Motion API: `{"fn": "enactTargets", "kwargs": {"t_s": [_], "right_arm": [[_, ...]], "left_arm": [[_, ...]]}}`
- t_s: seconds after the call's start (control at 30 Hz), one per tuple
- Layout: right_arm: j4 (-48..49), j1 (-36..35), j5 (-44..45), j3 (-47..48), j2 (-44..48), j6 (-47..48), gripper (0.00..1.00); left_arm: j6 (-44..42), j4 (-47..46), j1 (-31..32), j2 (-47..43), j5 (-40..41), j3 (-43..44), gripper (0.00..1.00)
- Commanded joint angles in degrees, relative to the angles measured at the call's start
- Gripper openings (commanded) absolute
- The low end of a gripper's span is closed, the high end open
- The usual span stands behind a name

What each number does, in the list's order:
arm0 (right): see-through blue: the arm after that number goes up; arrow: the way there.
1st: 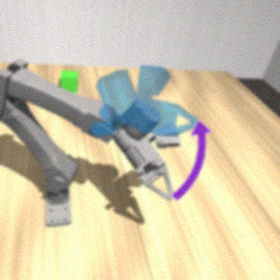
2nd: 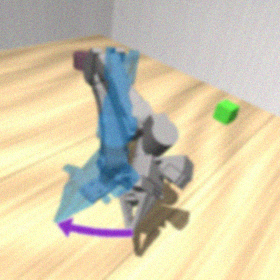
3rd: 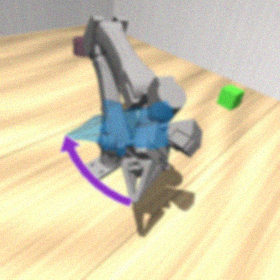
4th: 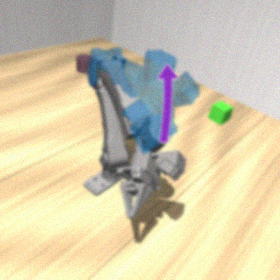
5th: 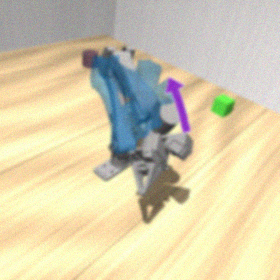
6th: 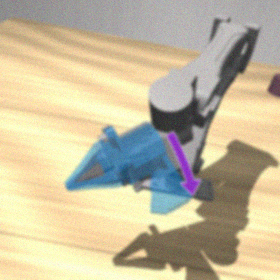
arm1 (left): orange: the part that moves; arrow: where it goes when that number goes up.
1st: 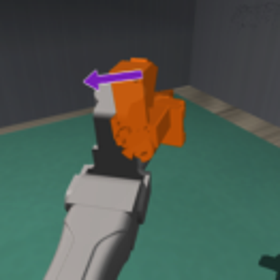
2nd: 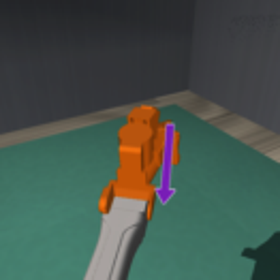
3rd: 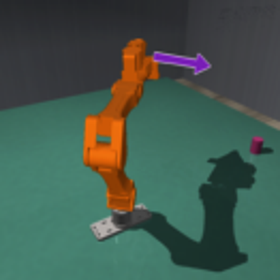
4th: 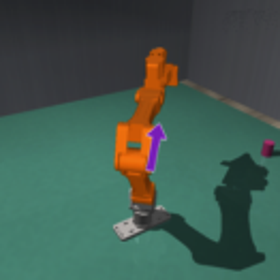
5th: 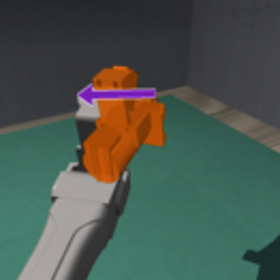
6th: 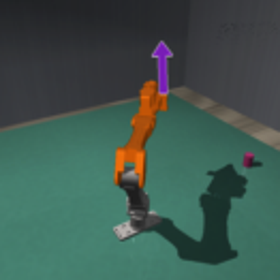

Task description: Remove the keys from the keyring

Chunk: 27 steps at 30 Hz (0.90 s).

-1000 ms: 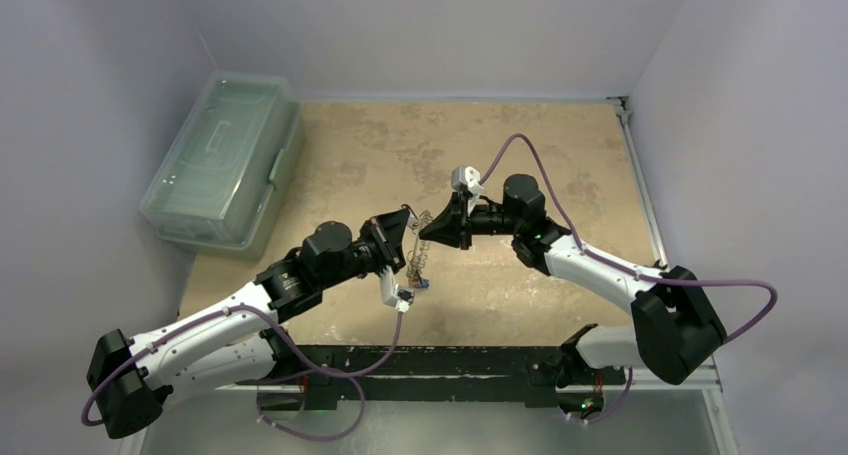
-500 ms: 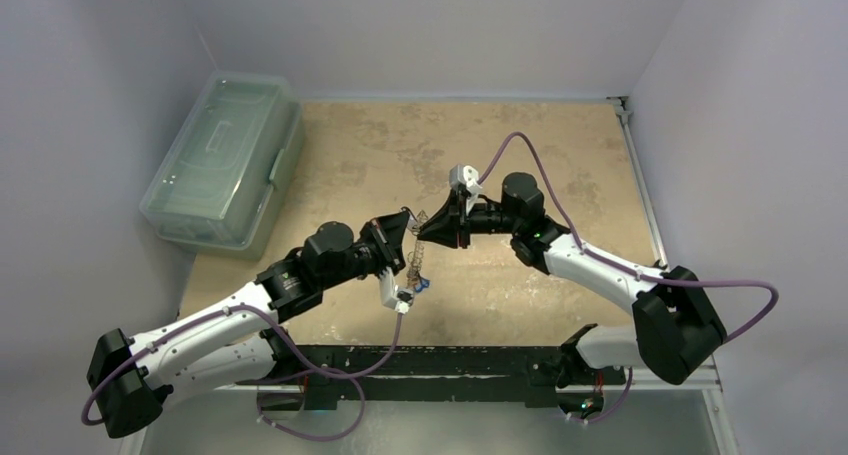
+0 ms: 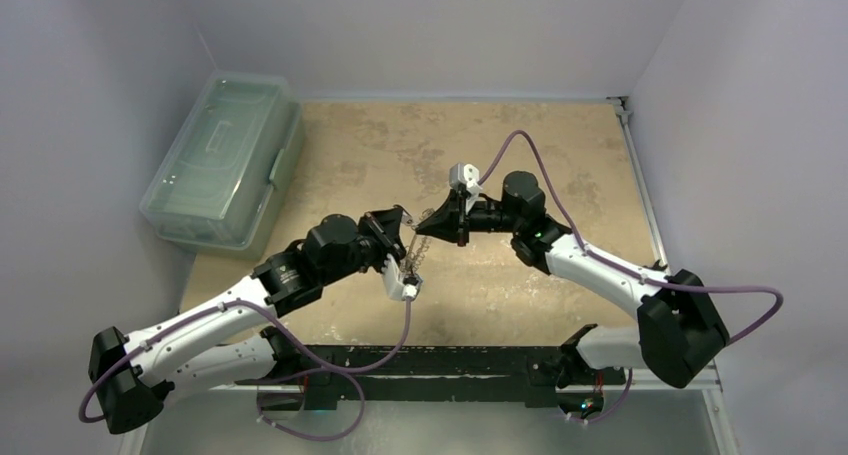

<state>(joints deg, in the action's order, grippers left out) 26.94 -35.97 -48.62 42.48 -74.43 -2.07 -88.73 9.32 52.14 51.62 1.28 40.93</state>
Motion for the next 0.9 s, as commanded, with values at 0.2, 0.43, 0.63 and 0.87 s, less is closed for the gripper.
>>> {"fn": "enactTargets", "kwargs": {"t_s": [0.2, 0.43, 0.63, 0.87], "right_arm": [[-0.3, 1.4, -0.5, 2.0, 2.5, 0.4, 0.00], [3.2, 1.7, -2.0, 1.3, 2.6, -2.7, 0.00], [9.8, 1.7, -4.0, -1.2, 2.0, -6.7, 0.00], [13.5, 1.7, -5.1, -3.4, 1.9, -7.6, 0.00]], "left_arm": [[18.0, 10.1, -1.0, -3.7, 6.2, -1.4, 0.00], [19.7, 15.5, -1.1, -3.6, 1.6, -3.9, 0.00], [29.4, 10.0, -0.7, 0.7, -4.8, -1.7, 0.00], [42.1, 6.2, -0.3, 2.7, -8.6, 2.0, 0.00]]}}
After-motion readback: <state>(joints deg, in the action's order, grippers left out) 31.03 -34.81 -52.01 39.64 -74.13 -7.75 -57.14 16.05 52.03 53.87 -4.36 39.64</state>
